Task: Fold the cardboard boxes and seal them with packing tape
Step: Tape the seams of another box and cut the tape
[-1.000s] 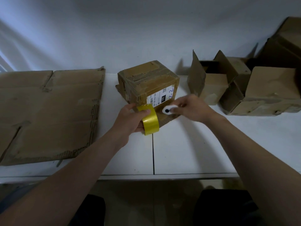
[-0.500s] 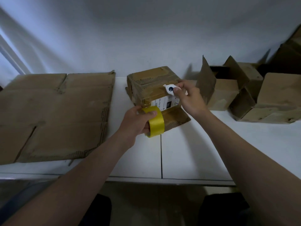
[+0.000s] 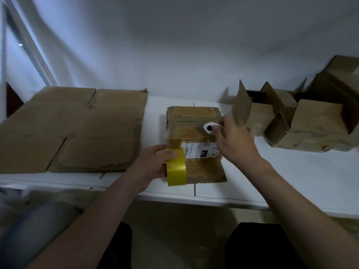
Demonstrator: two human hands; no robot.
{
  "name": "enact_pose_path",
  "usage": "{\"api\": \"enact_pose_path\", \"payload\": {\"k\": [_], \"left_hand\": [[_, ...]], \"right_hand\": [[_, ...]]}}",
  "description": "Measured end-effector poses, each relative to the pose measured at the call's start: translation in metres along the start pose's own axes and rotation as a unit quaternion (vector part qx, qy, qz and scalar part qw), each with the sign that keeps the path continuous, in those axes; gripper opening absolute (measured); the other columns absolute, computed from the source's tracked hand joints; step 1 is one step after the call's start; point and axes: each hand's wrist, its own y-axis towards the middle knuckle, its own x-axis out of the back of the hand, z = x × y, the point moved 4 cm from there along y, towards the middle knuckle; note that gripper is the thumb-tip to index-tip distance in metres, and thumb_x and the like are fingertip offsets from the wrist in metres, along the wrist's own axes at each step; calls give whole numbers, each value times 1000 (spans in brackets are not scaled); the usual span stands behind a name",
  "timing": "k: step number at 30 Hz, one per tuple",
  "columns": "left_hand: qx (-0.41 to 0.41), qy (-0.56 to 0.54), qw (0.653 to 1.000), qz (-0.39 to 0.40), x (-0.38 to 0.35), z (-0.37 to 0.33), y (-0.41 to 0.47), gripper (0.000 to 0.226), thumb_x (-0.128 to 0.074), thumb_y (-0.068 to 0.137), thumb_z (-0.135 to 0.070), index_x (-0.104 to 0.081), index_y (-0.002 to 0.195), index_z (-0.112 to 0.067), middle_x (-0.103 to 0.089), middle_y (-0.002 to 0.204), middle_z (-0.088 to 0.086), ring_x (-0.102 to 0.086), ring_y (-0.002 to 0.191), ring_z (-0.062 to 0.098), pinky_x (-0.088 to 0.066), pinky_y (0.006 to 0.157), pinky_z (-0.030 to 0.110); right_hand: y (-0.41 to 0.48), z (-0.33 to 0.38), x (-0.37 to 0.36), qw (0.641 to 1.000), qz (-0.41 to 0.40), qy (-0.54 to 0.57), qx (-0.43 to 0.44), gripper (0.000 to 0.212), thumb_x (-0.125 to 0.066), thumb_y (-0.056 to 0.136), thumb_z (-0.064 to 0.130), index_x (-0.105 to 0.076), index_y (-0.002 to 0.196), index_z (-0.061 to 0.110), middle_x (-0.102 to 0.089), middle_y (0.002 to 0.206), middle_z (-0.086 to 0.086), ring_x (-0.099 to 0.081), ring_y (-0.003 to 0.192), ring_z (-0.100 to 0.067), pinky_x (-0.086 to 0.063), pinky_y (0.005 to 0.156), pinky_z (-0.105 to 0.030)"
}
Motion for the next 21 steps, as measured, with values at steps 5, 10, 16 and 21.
{"api": "enact_pose_path", "payload": {"k": [5, 10, 16, 21], "left_hand": [[-16, 17, 1000, -19, -8, 11, -10, 49, -73, 92, -33, -52, 135, -22, -69, 117, 9, -75, 93, 26, -63, 80, 45], [-19, 14, 999, -46, -10, 13, -9, 46, -72, 92, -34, -54, 132, -20, -70, 111, 8, -75, 91, 27, -62, 80, 46], [-9, 44, 999, -28, -13, 13, -2, 40, -68, 94, -33, -57, 130, -18, -71, 107, 13, -76, 83, 31, -61, 78, 56], [41, 51, 998, 4, -16, 12, -3, 32, -64, 98, -30, -59, 124, -11, -71, 102, 14, -76, 74, 24, -61, 60, 35]], "right_hand": [[4, 50, -9, 941, 163, 281, 101, 16, -50, 106, 34, -59, 101, 22, -63, 89, 1, -56, 81, -9, -41, 72, -28], [5, 48, -39, 923, 219, 278, 152, 11, -51, 106, 32, -59, 103, 25, -60, 82, 5, -52, 72, -4, -40, 64, -19], [4, 41, -48, 931, 164, 244, 216, 13, -50, 103, 35, -57, 104, 25, -56, 81, 22, -53, 71, -7, -37, 65, -23], [7, 39, -50, 931, 150, 240, 230, 11, -53, 102, 32, -58, 103, 22, -55, 83, 24, -54, 74, -5, -36, 66, -24]]}}
